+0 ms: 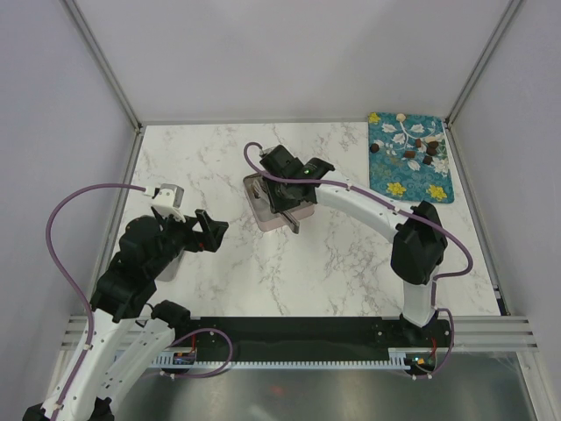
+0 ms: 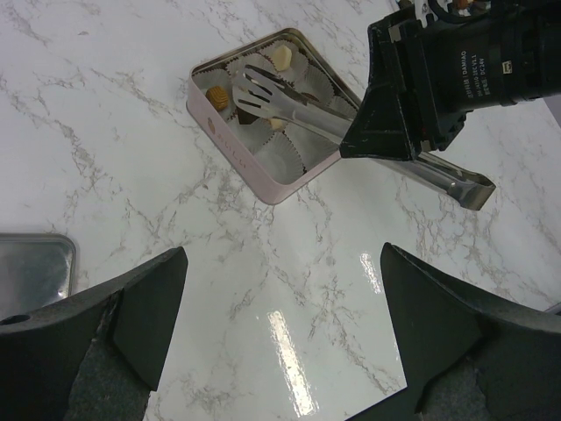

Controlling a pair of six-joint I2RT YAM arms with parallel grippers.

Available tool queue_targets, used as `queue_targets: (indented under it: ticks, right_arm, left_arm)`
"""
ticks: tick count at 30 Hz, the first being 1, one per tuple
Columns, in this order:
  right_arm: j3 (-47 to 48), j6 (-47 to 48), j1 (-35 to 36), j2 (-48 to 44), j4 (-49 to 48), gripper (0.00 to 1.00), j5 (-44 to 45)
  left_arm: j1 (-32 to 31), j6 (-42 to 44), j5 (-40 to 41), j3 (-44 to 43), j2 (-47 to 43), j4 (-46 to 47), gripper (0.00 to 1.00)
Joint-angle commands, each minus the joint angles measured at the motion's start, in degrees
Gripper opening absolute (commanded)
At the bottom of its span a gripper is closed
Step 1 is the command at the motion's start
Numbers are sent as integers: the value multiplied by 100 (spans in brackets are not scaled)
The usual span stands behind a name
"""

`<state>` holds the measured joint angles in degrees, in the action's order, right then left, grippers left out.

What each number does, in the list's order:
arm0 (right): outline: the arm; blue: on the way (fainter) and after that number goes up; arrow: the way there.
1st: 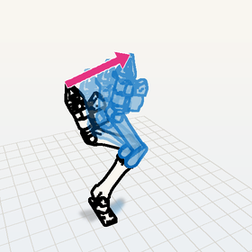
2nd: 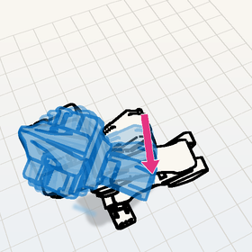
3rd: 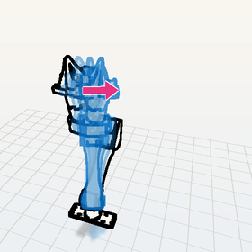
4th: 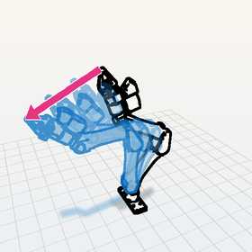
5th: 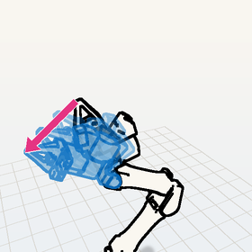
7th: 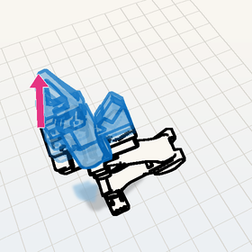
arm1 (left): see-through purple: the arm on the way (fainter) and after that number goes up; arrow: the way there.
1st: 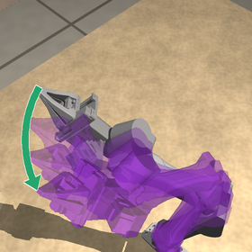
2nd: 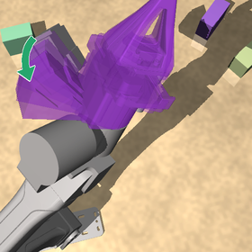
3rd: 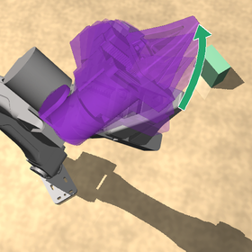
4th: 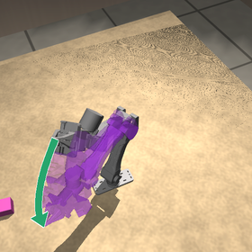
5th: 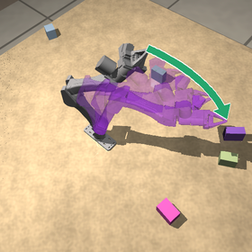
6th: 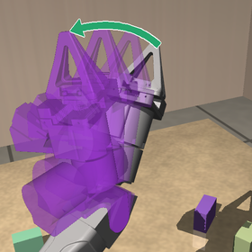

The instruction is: Pack the chocolate

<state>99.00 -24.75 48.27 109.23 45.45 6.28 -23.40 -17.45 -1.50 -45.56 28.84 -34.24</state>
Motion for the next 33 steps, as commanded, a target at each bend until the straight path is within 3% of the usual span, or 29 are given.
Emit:
queue_targets:
  ticks: [1,17,27,31,32,33]
  right_arm:
    - [14,-109,24,46,-194,34,5]
    - [102,-65,33,55,-116,45,189]
    - [514,120,-28,-112,200,44,470]
    - [577,330,-326,-314,403,45,716]
    - [498,522,-927,-497,490,46,873]
    - [497,611,-933,-551,500,46,875]
  left_arm:
    - [-16,111,141,-41,-19,49,100]
    - [-16,111,123,-32,-1,40,100]
    - [-16,102,123,-32,-1,49,100]
    - [-16,111,123,-32,-10,40,100]
    - [-16,111,106,-23,-10,49,100]
    - [-16,111,106,-23,-10,49,100]
